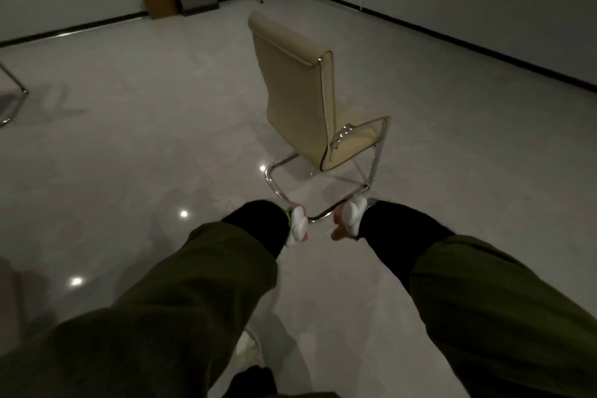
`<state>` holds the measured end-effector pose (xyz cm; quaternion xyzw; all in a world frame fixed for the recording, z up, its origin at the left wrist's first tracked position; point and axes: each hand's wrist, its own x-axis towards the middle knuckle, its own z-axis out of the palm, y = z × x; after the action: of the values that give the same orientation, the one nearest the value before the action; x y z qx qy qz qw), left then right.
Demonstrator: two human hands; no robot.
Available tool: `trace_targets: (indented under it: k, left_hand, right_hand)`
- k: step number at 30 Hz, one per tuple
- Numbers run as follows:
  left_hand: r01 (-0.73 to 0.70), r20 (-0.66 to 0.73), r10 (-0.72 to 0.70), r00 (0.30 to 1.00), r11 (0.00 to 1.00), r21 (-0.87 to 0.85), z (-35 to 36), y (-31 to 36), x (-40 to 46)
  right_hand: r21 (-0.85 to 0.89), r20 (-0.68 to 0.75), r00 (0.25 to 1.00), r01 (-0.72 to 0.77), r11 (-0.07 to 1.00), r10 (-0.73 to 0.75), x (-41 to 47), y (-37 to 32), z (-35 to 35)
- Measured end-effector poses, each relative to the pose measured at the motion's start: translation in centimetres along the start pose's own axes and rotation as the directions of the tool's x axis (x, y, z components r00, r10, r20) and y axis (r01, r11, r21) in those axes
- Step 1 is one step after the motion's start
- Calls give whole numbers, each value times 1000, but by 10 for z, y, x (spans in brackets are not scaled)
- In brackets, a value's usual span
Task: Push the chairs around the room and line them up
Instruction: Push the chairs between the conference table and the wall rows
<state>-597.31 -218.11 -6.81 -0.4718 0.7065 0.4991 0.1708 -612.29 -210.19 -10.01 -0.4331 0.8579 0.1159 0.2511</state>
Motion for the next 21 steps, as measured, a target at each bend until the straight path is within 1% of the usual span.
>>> trace_targets:
  k: [1,2,4,5,7,8,9,10,11,12,14,15,16,17,18,20,21]
  left_hand:
    - [-35,41,40,998,993,-110,-17,-8,7]
    - [-65,18,70,997,978,-198,-34,-16,17]
    - [-118,-31,114,993,946,-302,-65,-24,35]
    - [-118,-29,115,993,941,-318,-81,-21,40]
    - [-131,12,140,990,950,-283,-105,-17,44]
    - [-125,13,131,991,968,-218,-124,-15,48]
    - [-96,9,100,995,970,-222,-140,-15,54]
    - [-101,-7,103,995,965,-240,-155,-15,58]
    - [-107,-5,111,994,946,-307,-169,-16,65]
    - [-101,-11,104,994,928,-357,-181,-16,74]
    - [-90,-22,88,996,912,-401,-206,-9,82]
    - [-93,-17,95,995,901,-424,-216,-5,88]
    - [-128,-19,132,991,893,-431,-226,-2,95]
    - [-153,-19,159,987,900,-407,-234,1,100]
    - [-162,-35,161,986,910,-381,-243,1,111]
    - [-126,-62,112,992,927,-352,-255,9,125]
    - [-133,-66,119,991,952,-276,-261,17,135]
  right_hand:
    - [11,15,1000,-1,1000,1,12,-11,-9]
    - [0,-2,1000,31,1000,-31,29,-20,-13]
    - [-15,-1,996,90,996,-90,51,-41,-28]
    - [-32,1,993,117,993,-117,59,-55,-41]
    - [-73,-19,988,150,986,-151,77,-70,-53]
    - [-64,1,991,132,989,-132,87,-81,-62]
    - [-72,40,992,122,990,-119,96,-88,-70]
    - [-23,59,991,125,992,-123,107,-94,-76]
    - [-2,88,988,127,992,-126,116,-101,-84]
    - [12,74,990,119,993,-120,123,-108,-90]
    - [18,-48,996,81,997,-80,143,-118,-104]
    - [-2,-83,993,78,997,-78,150,-123,-111]
    - [-17,-80,994,67,998,-68,150,-129,-120]
    - [-38,-62,996,66,997,-69,159,-132,-126]
    - [-36,-39,999,33,999,-34,167,-135,-134]
    - [-37,-45,999,16,999,-17,182,-140,-143]
    - [-28,-34,999,17,999,-18,197,-139,-148]
